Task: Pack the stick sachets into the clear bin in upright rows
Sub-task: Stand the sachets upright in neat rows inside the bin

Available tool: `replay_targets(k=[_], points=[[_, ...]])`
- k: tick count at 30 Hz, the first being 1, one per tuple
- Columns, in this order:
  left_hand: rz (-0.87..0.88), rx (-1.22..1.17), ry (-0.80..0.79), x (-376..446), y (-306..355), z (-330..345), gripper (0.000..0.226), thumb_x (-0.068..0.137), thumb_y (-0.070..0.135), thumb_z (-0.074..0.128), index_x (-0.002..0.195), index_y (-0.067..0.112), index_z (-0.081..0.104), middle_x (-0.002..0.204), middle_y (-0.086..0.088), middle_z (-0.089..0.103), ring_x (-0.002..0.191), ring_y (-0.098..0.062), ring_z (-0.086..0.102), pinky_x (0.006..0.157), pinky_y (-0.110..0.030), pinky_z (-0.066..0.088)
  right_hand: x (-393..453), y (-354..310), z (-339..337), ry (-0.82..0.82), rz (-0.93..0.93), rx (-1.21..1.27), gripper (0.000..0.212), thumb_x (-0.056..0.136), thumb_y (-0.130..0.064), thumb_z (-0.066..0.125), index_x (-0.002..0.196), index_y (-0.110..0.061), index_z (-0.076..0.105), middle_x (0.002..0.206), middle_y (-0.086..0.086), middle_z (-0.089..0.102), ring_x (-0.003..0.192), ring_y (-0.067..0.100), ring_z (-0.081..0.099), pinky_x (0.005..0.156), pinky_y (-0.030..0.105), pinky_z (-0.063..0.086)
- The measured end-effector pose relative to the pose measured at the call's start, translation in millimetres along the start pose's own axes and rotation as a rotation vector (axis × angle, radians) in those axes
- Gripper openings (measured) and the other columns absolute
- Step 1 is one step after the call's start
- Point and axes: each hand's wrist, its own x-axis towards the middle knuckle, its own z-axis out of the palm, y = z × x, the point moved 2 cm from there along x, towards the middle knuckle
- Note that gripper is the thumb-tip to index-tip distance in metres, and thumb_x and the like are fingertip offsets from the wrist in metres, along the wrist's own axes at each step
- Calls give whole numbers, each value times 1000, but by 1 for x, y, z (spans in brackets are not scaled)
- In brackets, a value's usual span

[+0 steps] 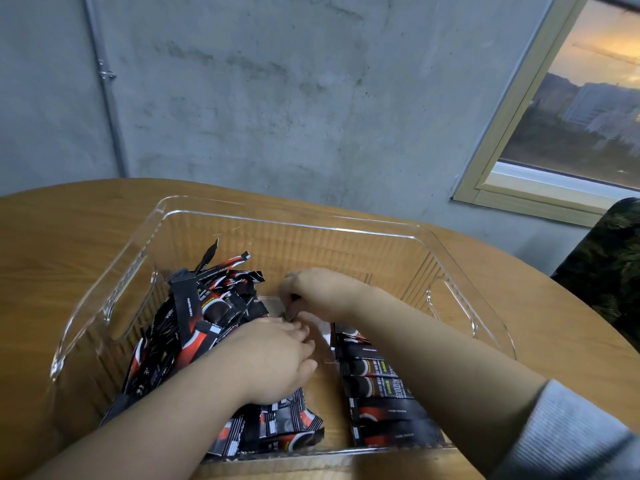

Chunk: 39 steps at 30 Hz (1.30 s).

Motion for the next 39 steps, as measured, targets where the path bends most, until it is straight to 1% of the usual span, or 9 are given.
replay_targets(k=[6,9,15,20,22,29,34,37,39], points=[[5,-11,-3,-2,0,-1,54,104,40,18,152,17,21,161,-2,9,148,-13,4,119,-31,2,-40,8,-37,119,250,47,21,89,-13,60,109,-10,68,107,9,67,98,25,60,80,29,47],[5,-9,-13,-1,2,-3,53,104,40,18,152,18,22,161,0,10,148,-14,7,118,-30,1,-64,16,-50,1,411,62,18,89,-9,57,101,-4,70,89,10,67,78,22,58,64,27,45],[13,-31,-2,-1,1,-2,52,104,40,18,152,20,24,161,2,8,147,-9,6,117,-26,-1,-89,20,-45,-338,664,71,9,92,-5,53,94,2,58,72,9,64,54,15,57,68,29,53],[15,-35,6,-1,1,-2,51,104,39,18,151,22,26,161,3,7,147,-9,6,117,-27,0,-98,11,-26,-243,673,-59,30,90,6,47,119,3,54,113,14,60,96,27,59,86,35,50],[15,-39,9,-1,1,-2,50,104,39,18,151,22,26,161,4,7,147,-8,6,117,-27,0,-99,8,-23,-166,652,-72,30,91,5,44,118,2,54,116,15,60,103,30,58,85,35,49],[13,-28,4,0,1,-2,51,104,40,17,152,22,24,161,4,6,147,-9,6,118,-28,0,-106,1,8,-43,506,9,17,88,-1,56,102,-3,65,95,9,64,90,26,61,73,31,49],[8,-22,0,0,2,-2,51,104,39,16,152,22,22,161,4,5,147,-8,5,118,-28,0,-115,4,19,34,576,-3,16,85,5,49,83,-11,53,77,4,48,79,26,52,58,29,38],[7,-22,-7,-1,2,-3,51,104,39,16,152,22,22,161,3,5,147,-9,5,118,-28,0,-116,5,17,66,560,2,17,85,7,47,87,-8,56,87,6,54,82,26,55,65,31,42],[10,-20,-4,-2,3,-3,51,104,39,17,152,22,21,161,4,5,147,-9,5,118,-28,0,-115,3,13,87,509,37,31,85,8,46,105,-10,60,103,8,57,94,26,57,70,28,42]])
